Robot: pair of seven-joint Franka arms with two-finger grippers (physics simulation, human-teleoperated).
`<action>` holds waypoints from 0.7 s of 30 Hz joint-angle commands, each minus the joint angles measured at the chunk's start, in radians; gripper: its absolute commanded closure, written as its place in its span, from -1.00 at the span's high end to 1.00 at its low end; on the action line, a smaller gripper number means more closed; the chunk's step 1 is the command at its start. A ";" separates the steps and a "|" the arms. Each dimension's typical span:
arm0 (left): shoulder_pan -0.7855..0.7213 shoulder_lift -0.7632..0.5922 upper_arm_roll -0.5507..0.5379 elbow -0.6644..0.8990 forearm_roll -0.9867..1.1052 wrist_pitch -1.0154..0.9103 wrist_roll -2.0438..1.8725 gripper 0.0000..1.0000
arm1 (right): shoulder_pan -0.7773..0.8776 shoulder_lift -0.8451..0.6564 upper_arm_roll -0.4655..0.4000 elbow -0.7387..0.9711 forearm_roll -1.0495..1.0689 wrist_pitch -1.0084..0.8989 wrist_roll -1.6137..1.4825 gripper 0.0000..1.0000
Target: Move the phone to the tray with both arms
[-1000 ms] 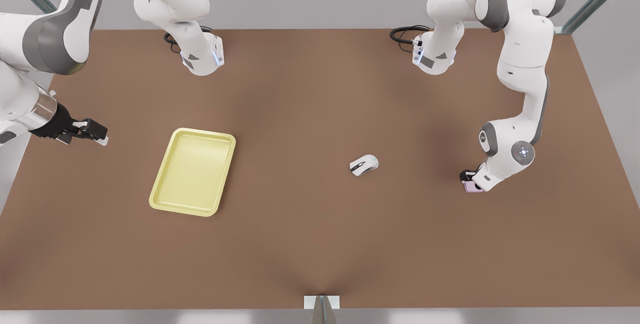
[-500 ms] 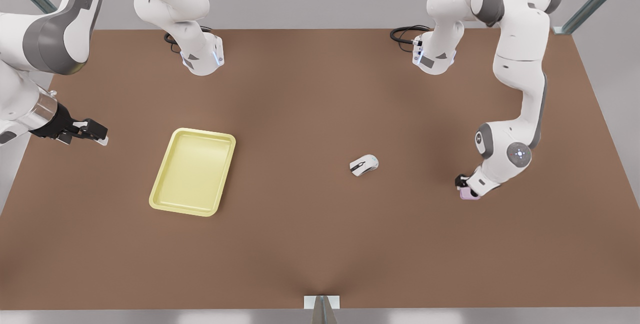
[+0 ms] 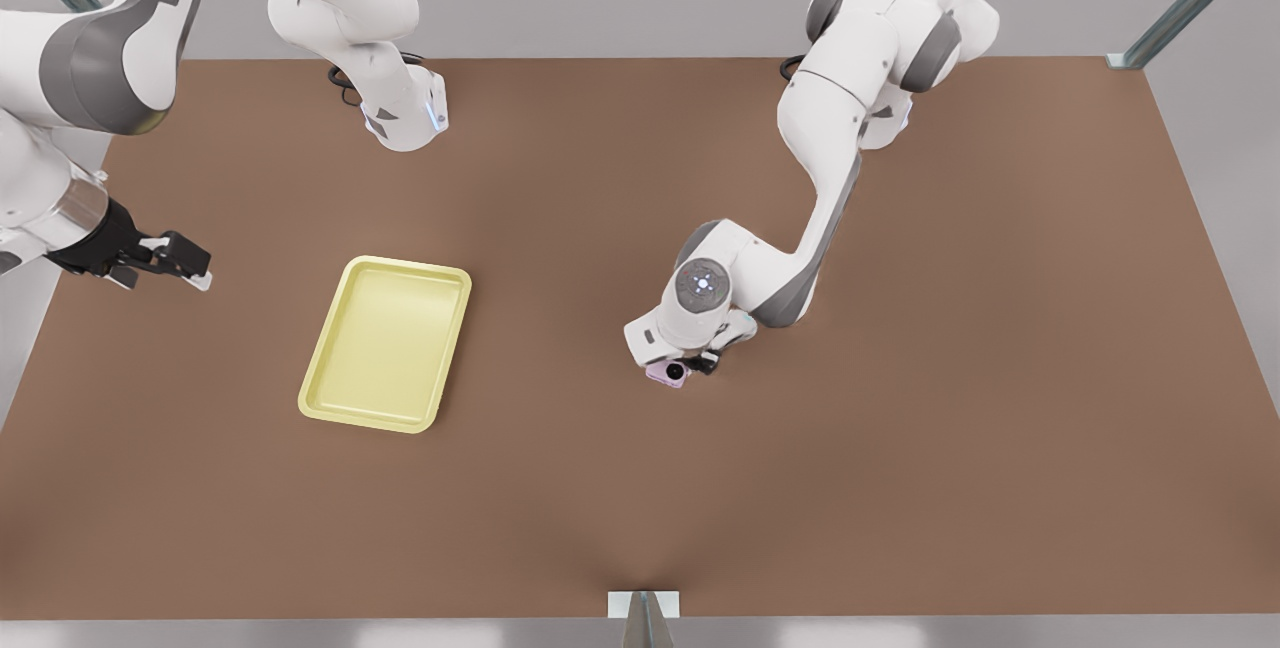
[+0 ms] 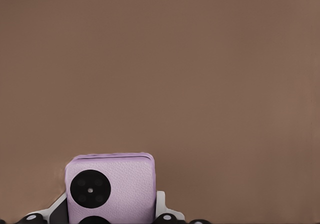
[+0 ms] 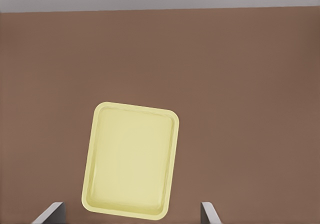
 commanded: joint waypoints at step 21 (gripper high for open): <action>-0.117 0.248 -0.012 0.286 0.059 -0.068 -0.551 1.00 | -0.006 0.003 0.008 -0.033 0.023 -0.057 -0.008 1.00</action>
